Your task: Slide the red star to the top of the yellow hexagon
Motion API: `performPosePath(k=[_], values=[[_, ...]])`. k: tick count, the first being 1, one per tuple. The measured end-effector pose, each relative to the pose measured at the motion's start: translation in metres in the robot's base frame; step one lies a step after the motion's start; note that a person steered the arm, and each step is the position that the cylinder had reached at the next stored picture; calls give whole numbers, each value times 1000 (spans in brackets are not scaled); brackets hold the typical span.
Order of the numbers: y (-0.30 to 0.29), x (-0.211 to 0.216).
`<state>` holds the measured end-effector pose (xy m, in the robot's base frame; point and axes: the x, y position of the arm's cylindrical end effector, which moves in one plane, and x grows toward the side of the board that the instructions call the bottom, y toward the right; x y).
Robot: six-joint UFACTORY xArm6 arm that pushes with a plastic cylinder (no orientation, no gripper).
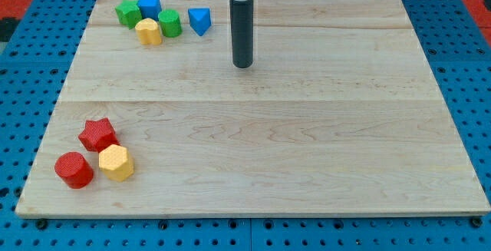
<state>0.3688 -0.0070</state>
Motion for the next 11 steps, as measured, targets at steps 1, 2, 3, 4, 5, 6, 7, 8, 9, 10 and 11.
performPosePath(k=[1, 2, 3, 4, 5, 6, 7, 8, 9, 10, 11], values=[[-6, 5], [-75, 13], [-126, 13], [-160, 13], [-183, 24], [-234, 60], [-239, 109], [-227, 121], [-217, 119], [-176, 123], [-176, 134]])
